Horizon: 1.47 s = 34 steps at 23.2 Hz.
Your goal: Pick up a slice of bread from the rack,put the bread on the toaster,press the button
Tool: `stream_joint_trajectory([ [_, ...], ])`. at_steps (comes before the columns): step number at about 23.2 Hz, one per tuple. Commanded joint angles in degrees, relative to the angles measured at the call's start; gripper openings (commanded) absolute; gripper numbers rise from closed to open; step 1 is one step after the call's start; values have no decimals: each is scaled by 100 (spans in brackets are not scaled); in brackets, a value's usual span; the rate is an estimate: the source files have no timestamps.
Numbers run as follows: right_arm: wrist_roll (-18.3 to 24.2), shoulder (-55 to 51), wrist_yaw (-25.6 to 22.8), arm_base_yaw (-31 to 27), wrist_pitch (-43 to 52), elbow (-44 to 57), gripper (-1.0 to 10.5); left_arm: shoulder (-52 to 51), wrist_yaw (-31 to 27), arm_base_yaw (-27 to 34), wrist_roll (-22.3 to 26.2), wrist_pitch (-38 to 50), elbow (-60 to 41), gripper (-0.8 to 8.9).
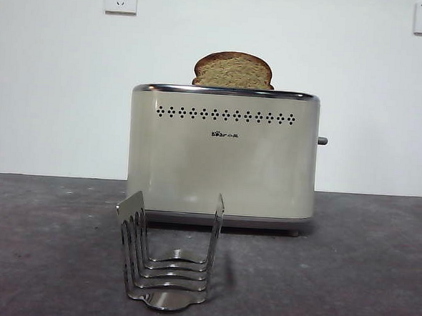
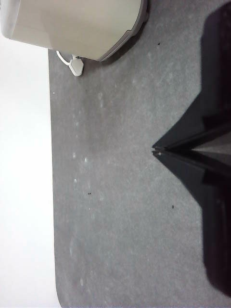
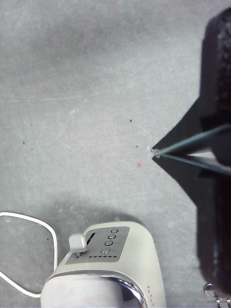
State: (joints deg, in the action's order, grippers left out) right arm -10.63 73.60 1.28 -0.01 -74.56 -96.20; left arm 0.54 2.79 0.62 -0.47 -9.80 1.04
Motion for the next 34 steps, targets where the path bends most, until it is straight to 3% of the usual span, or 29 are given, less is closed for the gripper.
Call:
stream_joint_trajectory([
  [1, 44, 17, -26, 0, 11, -7, 0, 55, 44, 15, 26, 42, -61, -3],
  [9, 44, 17, -44, -2, 15, -7, 0, 260, 44, 15, 26, 42, -61, -3],
  [12, 44, -7, -254, 0, 7, -4, 0, 348, 44, 15, 26, 42, -61, -3],
  [13, 280, -26, -238, 9, 37, 4, 0, 365, 44, 15, 26, 42, -61, -3],
  [15, 1158, -177, -341, -4, 216, 72, 0, 396, 44, 15, 26, 42, -61, -3],
  [18, 1443, -675, -841, -11, 437, 330, 0, 398, 44, 15, 26, 42, -61, -3],
  [21, 1631, -1482, -1279, -9, 1847, 1333, 1, 398, 44, 15, 26, 42, -61, -3],
  [24, 1388, -2524, -800, -9, 3421, 2769, 1, 398, 44, 15, 26, 39, -61, -3],
  [28, 1412, -3915, -164, -9, 5182, 4885, 0, 398, 44, 15, 26, 42, -61, -3],
  [34, 1410, -5073, 800, -2, 6441, 6789, 1, 398, 44, 15, 26, 39, -61, -3],
])
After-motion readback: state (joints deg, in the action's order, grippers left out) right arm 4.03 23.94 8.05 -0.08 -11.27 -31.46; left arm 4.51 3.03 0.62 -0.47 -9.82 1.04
